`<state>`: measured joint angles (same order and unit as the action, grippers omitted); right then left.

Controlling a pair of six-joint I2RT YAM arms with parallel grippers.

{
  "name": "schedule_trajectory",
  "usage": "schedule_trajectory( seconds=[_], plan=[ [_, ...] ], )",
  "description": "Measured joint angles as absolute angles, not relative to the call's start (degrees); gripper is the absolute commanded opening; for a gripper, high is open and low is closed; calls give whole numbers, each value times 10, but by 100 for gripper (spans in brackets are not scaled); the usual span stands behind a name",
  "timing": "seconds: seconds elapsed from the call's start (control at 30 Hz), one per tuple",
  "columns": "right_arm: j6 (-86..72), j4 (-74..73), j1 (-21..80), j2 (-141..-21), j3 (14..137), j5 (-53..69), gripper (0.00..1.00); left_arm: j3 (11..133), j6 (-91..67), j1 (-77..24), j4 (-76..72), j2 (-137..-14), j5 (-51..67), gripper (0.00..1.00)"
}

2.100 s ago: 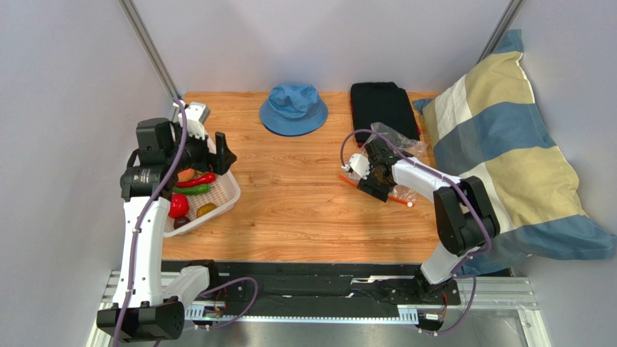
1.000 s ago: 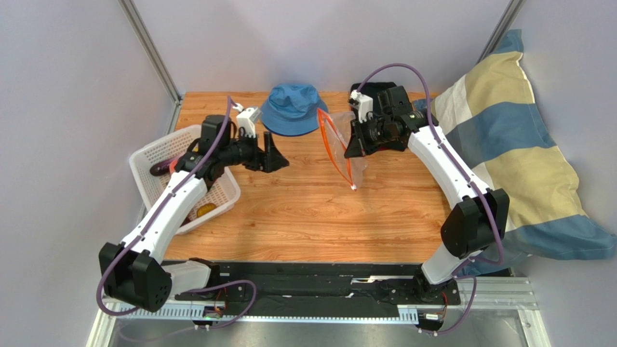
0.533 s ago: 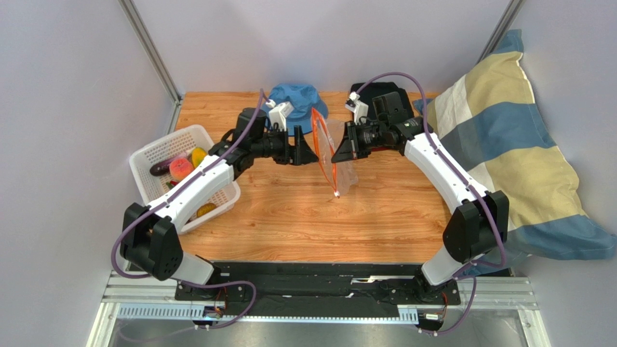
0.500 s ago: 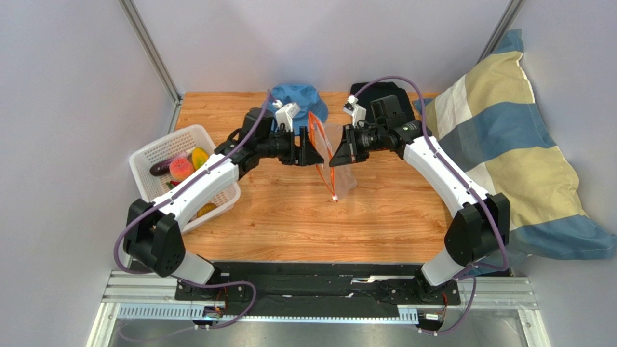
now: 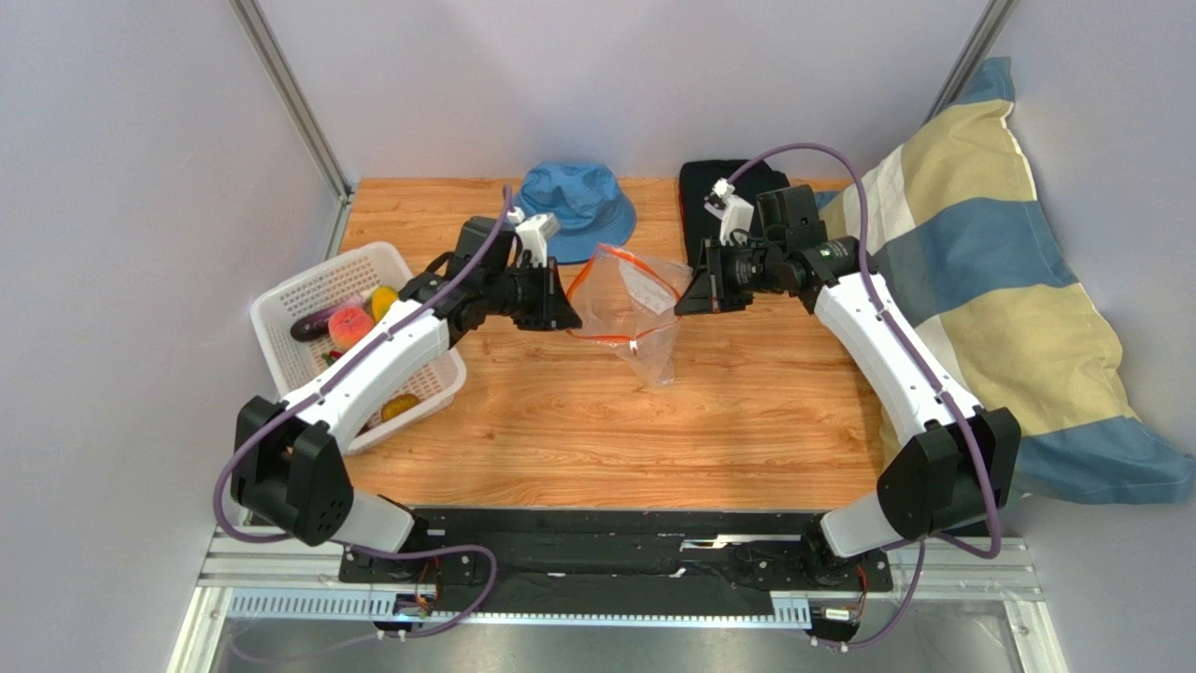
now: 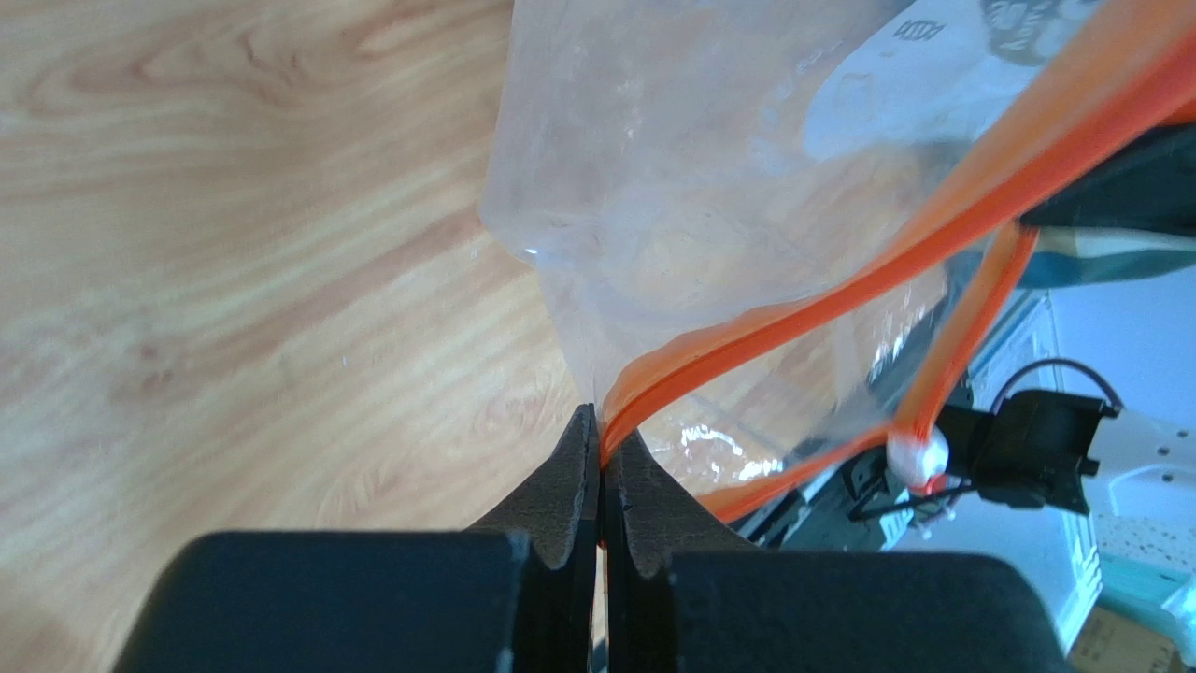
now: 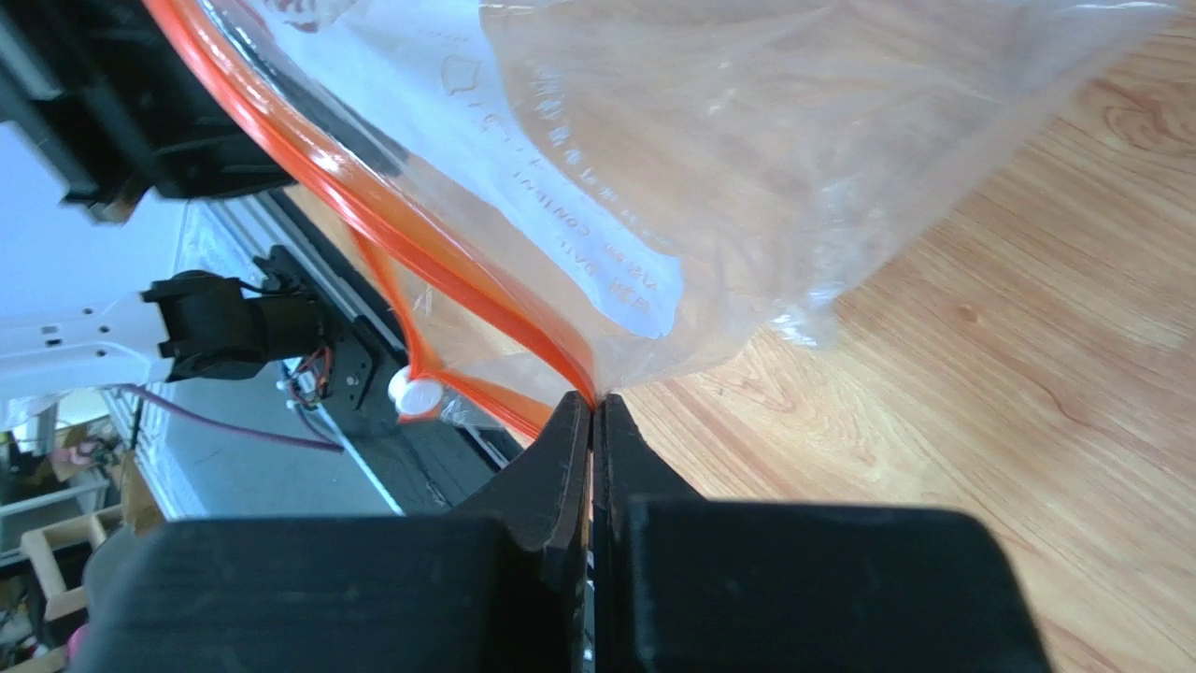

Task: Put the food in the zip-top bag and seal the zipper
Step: Open the zipper of the food storage bag at the center of the board.

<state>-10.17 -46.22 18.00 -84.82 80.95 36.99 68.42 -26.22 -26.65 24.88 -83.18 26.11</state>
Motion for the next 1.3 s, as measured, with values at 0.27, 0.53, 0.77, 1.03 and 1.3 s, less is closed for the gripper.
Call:
schedule_trajectory(
  seconds=[0.27, 0.53, 0.77, 1.03, 1.3],
  plan=[
    [-98, -469, 205, -862, 827, 339, 63, 686, -284, -303, 270, -804, 267, 0],
    [-84, -457, 292, -872, 868, 267, 63, 721, -316, -309, 277, -815, 279, 0],
    [-51, -451, 327, -907, 898, 185, 37, 722, -332, -311, 281, -815, 284, 0],
    [-2, -485, 317, -923, 899, 146, 0, 721, -321, -277, 307, -793, 273, 0],
    [14, -496, 294, -911, 880, 205, 0, 714, -208, -214, 380, -769, 156, 1]
  ],
)
